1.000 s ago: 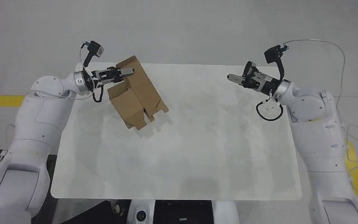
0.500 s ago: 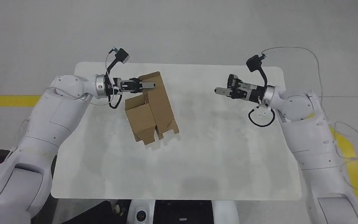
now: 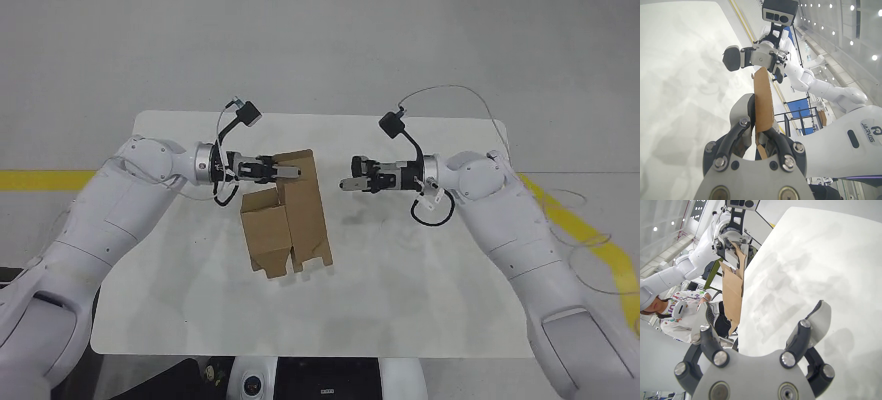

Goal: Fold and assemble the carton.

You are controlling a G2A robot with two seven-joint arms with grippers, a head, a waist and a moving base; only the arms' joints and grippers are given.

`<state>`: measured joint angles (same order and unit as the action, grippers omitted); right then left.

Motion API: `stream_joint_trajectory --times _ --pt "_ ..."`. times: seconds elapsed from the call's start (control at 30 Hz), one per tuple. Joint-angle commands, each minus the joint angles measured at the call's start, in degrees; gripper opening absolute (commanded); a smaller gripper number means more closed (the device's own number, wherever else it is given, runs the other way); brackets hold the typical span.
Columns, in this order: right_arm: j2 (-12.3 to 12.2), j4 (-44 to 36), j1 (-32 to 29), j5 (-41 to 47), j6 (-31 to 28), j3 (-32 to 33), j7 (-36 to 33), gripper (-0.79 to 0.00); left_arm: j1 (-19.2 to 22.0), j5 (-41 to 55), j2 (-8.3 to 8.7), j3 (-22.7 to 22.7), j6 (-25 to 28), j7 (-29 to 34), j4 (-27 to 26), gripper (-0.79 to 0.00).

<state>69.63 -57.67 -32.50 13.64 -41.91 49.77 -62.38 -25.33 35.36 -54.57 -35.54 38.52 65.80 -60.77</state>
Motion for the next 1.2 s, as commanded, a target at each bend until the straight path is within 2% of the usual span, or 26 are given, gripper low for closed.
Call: stream_joint_trajectory --times 0.0,0.33,0.37,0.4,0.5,0.53,0.77,0.87,0.9,0.97,1.0,1.03,1.07,1.17 --pt "0.4 0.5 0.9 2.8 0.2 -2.7 -0.2 0.0 0.5 0.7 -0.13 1.0 0.5 -0.5 0.0 -0.785" --pt "1.5 2.3 3.7 13.1 1.3 -12.5 -1.3 0.0 2.7 2.8 -0.84 5.0 3.2 -3.2 1.9 -0.785" --pt "1.5 2.3 3.9 13.9 1.3 -13.2 -1.3 -0.022 2.9 3.0 -0.89 5.3 3.4 -3.4 2.2 -0.785" --pt "1.5 2.3 4.0 14.7 1.4 -13.9 -1.4 -0.102 3.0 3.2 -0.93 5.5 3.6 -3.6 2.5 -0.785" --pt "1.6 2.6 4.7 16.2 1.5 -15.7 -1.5 -0.265 3.5 3.7 -1.06 6.3 4.0 -4.0 3.1 -0.785" --pt "1.6 2.7 5.0 16.7 1.4 -16.3 -1.4 -0.382 3.7 3.9 -1.1 6.6 4.1 -4.1 3.3 -0.785" --pt "1.6 3.5 6.5 19.2 1.0 -19.7 -1.0 -0.576 4.3 4.9 -1.24 8.0 4.8 -4.8 3.9 -0.785" --pt "1.6 3.6 7.0 20.5 0.8 -20.9 -0.8 -0.754 4.4 5.5 -1.23 8.4 5.0 -5.0 4.4 -0.785" --pt "1.6 3.6 7.2 20.9 0.7 -21.3 -0.7 -0.785 4.4 5.7 -1.23 8.5 5.1 -5.1 4.5 -0.785" --pt "1.5 3.6 7.5 21.5 0.5 -22.0 -0.5 -0.785 4.5 6.2 -1.2 8.7 5.3 -5.3 4.8 -0.785" --pt "1.5 3.8 7.6 21.8 0.4 -22.4 -0.4 -0.785 4.5 6.5 -1.2 8.6 5.6 -5.6 4.9 -0.662" --pt "1.5 3.8 7.7 22.1 0.2 -22.7 -0.3 -0.785 4.5 6.6 -1.17 8.7 5.8 -5.9 5.0 -0.394" --pt "1.5 3.9 7.8 22.4 0.2 -23.0 -0.2 -0.785 4.4 7.2 -1.15 8.6 6.0 -6.0 5.3 0.0" --pt "1.5 4.0 8.1 23.6 -0.1 -23.8 0.1 -0.785 4.6 8.8 -1.08 8.1 6.1 -6.1 5.7 0.0"
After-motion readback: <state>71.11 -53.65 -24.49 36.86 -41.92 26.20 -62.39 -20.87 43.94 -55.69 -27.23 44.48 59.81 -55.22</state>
